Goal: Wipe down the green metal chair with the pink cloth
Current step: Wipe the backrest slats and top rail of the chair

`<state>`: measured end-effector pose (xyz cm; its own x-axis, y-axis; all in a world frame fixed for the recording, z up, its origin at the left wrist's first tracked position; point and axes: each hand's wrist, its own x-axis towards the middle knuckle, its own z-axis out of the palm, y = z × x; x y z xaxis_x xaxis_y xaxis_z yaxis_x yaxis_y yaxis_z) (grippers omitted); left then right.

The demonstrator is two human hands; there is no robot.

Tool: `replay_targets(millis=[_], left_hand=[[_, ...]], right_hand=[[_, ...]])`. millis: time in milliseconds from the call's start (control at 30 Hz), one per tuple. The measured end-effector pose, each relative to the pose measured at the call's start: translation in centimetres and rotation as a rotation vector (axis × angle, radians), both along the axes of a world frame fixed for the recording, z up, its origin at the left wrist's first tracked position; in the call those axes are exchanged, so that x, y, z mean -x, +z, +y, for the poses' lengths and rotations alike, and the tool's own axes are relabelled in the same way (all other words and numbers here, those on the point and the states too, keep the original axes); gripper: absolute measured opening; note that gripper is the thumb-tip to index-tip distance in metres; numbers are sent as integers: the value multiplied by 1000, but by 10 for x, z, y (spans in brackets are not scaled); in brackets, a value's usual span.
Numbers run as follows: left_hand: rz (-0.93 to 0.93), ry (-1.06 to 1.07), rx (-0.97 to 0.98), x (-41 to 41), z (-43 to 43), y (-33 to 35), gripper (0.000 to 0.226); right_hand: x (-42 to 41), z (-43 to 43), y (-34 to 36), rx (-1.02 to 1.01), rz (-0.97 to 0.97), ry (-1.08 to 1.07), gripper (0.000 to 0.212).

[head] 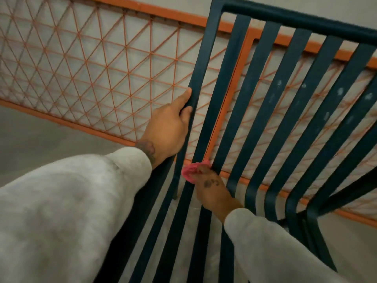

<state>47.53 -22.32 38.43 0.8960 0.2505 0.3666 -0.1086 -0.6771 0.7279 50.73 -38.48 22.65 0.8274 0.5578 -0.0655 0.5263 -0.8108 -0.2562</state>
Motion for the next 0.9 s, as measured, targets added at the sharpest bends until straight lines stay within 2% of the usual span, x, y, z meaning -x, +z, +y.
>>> replay_targets(millis=[100, 233, 300, 433, 567, 700, 767, 833, 900], left_hand=[[8, -11, 14, 1, -1, 3, 47], [14, -11, 25, 1, -2, 5, 46], [19, -11, 33, 1, -2, 4, 46], [24, -27, 51, 0, -1, 3, 47], [27, -51, 68, 1, -1, 5, 47], [40, -45, 80, 1, -1, 4, 47], [40, -43, 84, 0, -1, 4, 47], [38, -43, 82, 0, -1, 4, 47], [44, -43, 77, 1, -2, 4, 47]], right_hand=[[8, -2, -12, -80, 123, -49, 61], [15, -10, -8, -105, 244, 79, 53], [12, -12, -5, -139, 239, 61, 51], [1, 0, 0, -77, 121, -38, 55], [14, 6, 7, -98, 168, -64, 60], [35, -15, 12, -134, 290, 43, 45], [31, -19, 15, -101, 312, 64, 44], [16, -16, 12, -70, 299, 24, 48], [3, -5, 8, 5, 240, 2, 63]])
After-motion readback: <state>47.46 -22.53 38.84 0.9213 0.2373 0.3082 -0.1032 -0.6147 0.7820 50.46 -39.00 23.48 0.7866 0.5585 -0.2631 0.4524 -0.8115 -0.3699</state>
